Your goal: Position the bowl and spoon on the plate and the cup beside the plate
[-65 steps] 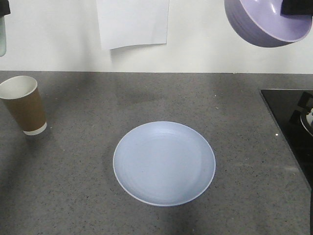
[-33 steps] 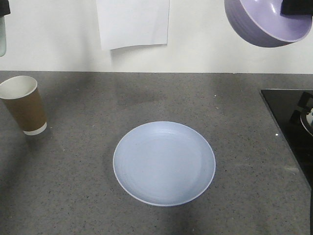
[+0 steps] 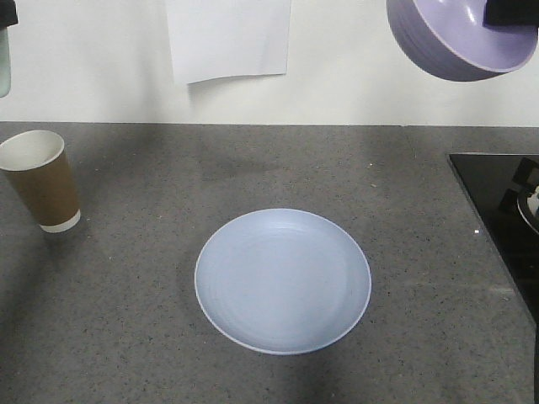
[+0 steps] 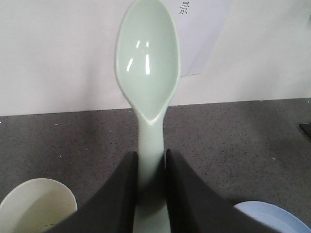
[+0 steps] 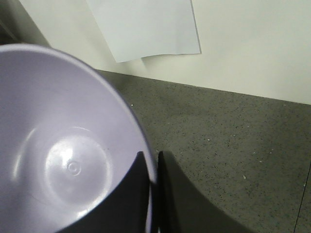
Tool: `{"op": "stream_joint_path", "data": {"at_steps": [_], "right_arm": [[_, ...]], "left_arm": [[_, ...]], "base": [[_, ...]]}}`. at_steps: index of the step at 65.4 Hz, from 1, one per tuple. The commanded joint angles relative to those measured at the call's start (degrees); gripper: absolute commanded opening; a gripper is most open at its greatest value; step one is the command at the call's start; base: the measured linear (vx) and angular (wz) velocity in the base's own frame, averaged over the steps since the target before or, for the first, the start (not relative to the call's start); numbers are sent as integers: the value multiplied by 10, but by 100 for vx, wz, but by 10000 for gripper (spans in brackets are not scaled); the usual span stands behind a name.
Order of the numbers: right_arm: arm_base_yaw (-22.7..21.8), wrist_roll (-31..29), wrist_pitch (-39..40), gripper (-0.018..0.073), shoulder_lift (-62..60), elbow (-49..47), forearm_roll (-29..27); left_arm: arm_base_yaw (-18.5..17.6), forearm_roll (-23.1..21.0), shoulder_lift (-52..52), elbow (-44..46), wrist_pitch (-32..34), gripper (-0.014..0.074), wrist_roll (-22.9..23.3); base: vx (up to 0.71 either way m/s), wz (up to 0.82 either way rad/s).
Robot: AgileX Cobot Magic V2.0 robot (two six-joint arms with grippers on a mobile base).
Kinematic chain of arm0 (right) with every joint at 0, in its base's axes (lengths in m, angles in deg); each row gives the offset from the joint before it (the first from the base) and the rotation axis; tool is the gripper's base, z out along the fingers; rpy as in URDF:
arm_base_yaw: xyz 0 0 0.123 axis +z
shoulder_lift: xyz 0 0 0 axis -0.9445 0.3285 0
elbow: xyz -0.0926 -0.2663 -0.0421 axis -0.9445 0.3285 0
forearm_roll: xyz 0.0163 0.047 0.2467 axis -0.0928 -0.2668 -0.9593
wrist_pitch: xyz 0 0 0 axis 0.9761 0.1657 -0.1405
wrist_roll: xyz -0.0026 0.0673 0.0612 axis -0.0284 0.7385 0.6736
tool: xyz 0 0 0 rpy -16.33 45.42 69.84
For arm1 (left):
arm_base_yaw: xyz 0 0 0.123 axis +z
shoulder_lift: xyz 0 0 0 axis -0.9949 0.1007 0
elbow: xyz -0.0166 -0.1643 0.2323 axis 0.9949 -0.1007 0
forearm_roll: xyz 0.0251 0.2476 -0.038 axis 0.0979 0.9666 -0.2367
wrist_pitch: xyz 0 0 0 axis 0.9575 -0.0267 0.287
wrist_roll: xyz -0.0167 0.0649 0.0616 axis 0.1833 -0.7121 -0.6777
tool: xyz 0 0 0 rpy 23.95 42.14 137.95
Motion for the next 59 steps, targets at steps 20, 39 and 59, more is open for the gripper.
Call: {"op": "stream_joint_path", "data": {"at_steps": [20,39,59], "right_arm": [[-1,7,15,-5,-20,-14,-34],[47,-60,-27,-5,27,-14,-126],[257,-75,-46,-5,149,-14,48]], "left_arm": [[0,-19,-16,16,33,-6,-2],[0,-19,-16,16,33,-6,-2],[0,-19,-16,16,33,-7,-1]], "base": [[0,0],[0,0],[0,0]]}}
